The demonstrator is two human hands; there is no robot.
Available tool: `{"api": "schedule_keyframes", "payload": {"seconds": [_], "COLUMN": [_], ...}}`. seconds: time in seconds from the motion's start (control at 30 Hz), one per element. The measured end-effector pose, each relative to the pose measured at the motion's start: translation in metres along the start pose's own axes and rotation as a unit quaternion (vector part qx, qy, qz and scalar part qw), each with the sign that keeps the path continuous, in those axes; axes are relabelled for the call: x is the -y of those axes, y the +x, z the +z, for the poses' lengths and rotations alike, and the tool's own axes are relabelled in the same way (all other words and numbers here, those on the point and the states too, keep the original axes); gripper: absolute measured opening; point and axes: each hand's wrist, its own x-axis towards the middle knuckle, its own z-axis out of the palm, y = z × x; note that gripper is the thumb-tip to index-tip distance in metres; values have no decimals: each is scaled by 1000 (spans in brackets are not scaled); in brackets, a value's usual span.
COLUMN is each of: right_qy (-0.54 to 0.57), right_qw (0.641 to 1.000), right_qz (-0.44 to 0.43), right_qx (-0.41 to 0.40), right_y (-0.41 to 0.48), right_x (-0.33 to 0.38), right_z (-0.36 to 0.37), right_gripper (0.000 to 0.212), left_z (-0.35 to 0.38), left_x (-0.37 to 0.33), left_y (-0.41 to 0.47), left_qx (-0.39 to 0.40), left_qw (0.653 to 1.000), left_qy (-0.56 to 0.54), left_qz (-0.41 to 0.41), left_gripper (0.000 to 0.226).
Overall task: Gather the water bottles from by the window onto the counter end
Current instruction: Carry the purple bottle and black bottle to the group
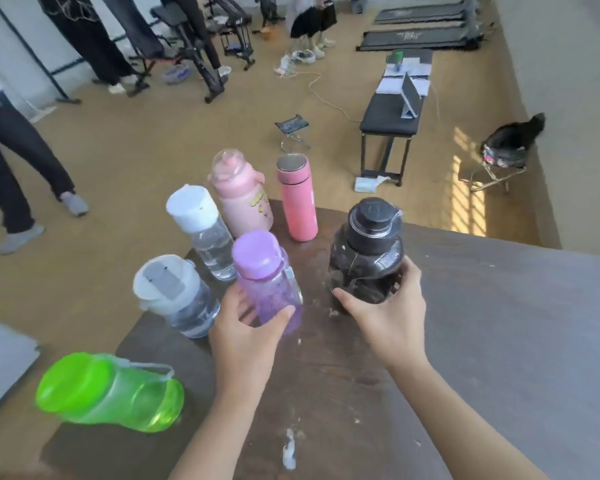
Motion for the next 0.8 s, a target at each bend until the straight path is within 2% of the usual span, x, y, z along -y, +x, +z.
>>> {"api": "schedule_keyframes", "payload": {"seconds": [0.3,0.8], "right_qy": [-47,-57], "right_qw": [996,990], "right_qz": [-43,-48], "right_qx": [69,124], "right_y": [34,36], "right_x": [16,-3], "right_z": [85,110], "right_gripper": [104,115], "left_z": [-33,-34], "left_x": [32,47], "left_y": [-16,-19], "left_qx": [12,14], "left_qw": [1000,1000], "left_qy": [6,19], "left_qz": [-16,17], "left_gripper": [59,68]}}
